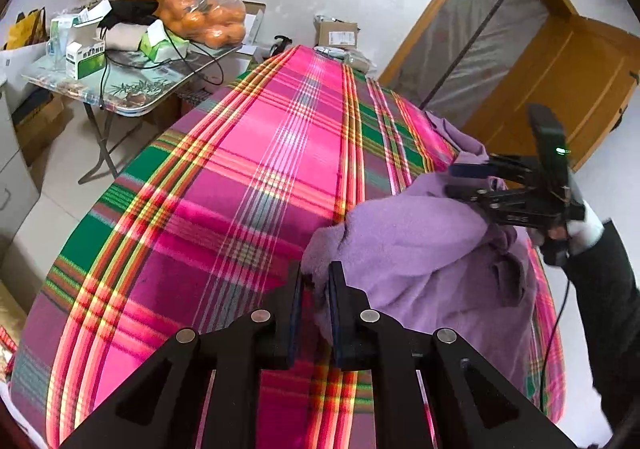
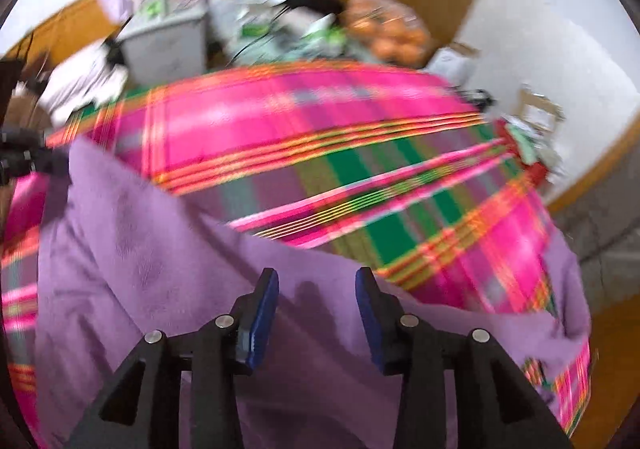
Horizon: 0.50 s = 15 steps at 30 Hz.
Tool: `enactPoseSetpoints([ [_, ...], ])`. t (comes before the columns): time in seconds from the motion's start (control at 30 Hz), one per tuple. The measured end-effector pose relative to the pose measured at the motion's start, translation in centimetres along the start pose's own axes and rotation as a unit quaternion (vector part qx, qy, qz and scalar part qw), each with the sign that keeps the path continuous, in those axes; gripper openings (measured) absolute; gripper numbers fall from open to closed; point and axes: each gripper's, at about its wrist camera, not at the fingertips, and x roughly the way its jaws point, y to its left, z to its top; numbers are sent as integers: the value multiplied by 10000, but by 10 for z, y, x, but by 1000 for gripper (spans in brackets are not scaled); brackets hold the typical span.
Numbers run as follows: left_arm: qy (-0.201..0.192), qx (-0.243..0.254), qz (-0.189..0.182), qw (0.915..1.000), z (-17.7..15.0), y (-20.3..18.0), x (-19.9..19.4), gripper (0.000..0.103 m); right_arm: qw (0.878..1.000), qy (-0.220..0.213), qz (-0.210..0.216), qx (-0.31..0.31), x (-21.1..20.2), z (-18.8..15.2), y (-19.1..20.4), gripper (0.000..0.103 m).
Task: Fold clothes
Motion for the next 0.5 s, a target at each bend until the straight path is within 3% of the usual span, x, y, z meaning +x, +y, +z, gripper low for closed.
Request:
enactPoseSetpoints([
  [0.23,326,41,28,9995,-11,7,9,12,9992,176,289,-207,21,9,1,46],
  [0.5,55,-185,19,9998,-2,12,1,13,9949,241,980,-60,23,7,-10,46],
])
